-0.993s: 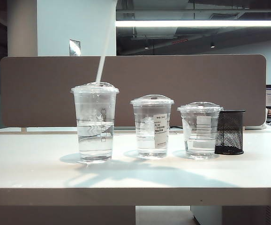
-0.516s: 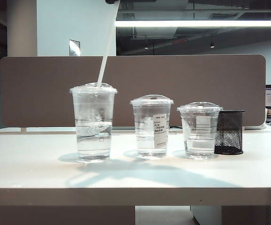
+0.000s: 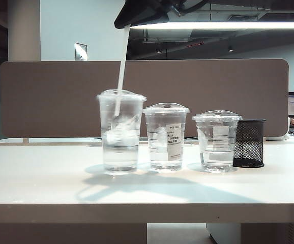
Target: Pick up the straw and insert it into the large coffee cup.
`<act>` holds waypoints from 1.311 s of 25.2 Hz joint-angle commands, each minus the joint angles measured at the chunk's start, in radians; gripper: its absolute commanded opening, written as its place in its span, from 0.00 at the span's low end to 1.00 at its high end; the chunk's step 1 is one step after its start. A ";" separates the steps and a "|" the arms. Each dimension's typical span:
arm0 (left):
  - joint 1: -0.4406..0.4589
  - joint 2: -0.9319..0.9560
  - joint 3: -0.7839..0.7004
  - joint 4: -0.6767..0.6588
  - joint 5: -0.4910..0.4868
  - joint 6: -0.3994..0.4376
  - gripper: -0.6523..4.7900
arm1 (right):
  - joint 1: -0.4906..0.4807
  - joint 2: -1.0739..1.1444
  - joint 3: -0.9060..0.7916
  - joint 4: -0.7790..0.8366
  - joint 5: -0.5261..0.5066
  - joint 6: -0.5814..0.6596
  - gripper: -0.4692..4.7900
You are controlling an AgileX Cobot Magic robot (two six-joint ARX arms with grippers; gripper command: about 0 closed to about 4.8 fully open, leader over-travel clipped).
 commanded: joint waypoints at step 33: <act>0.002 0.006 -0.571 1.060 0.005 -0.097 0.11 | -0.018 -0.526 -0.076 0.109 0.165 -0.008 0.07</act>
